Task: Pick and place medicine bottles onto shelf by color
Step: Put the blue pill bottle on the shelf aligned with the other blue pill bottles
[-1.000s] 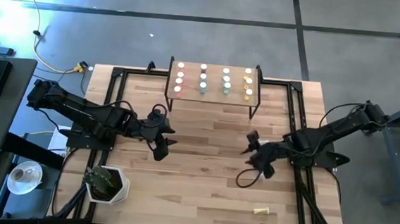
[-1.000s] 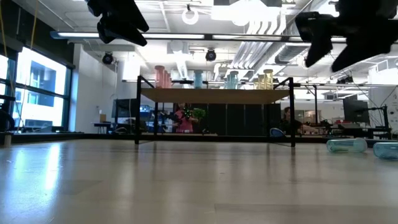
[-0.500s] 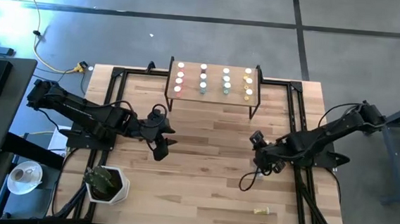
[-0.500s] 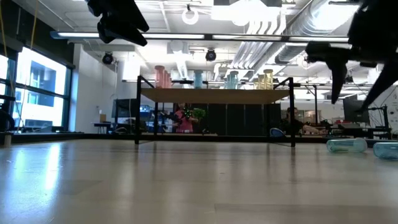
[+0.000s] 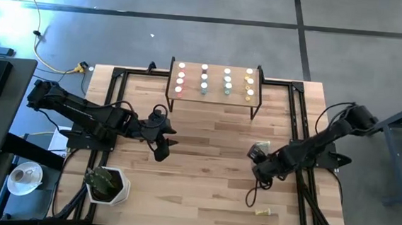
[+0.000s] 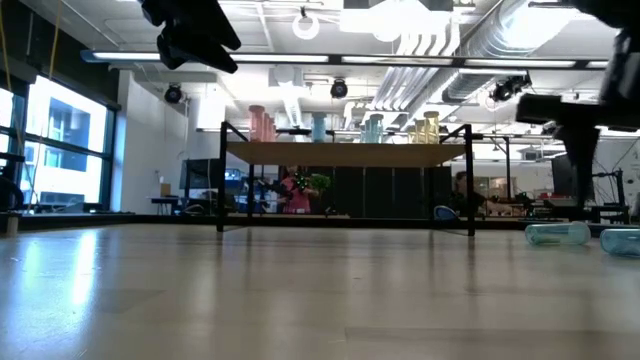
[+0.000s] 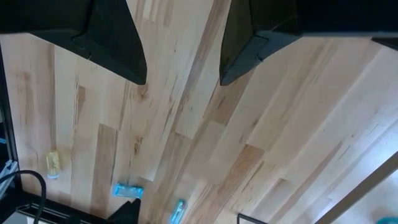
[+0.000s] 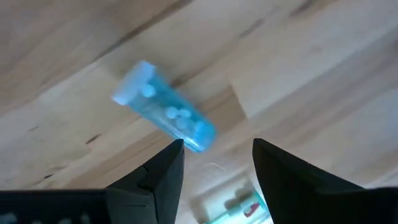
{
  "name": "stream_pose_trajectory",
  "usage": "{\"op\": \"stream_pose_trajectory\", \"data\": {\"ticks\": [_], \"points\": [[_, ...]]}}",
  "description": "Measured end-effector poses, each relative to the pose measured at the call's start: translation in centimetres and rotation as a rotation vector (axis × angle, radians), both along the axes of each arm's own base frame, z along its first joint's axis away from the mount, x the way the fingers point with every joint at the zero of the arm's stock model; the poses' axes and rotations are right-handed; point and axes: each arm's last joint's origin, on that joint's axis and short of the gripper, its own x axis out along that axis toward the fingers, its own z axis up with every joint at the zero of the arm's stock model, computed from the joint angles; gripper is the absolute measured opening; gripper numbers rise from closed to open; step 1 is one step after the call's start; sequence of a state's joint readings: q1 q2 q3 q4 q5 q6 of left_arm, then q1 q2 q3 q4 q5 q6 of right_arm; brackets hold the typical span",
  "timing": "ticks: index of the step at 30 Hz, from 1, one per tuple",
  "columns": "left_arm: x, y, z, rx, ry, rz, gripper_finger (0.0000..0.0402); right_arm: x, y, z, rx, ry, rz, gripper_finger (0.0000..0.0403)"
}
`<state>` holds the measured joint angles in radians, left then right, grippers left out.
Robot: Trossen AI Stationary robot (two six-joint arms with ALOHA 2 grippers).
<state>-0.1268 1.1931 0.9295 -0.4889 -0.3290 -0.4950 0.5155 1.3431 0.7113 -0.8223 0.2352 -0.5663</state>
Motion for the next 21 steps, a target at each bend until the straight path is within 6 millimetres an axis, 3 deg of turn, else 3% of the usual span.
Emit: {"op": "stream_pose_trajectory", "data": {"ticks": [11,21], "points": [[0.2,0.0,0.2,-0.006,-0.029,0.002,0.0193,-0.5,1.2,-1.3,-0.082,0.067,0.069,0.0181],[0.3,0.0,0.3,-0.01,-0.047,-0.001,0.0193,0.0,1.7,-1.5,-0.047,0.037,0.11,0.0181]]}}
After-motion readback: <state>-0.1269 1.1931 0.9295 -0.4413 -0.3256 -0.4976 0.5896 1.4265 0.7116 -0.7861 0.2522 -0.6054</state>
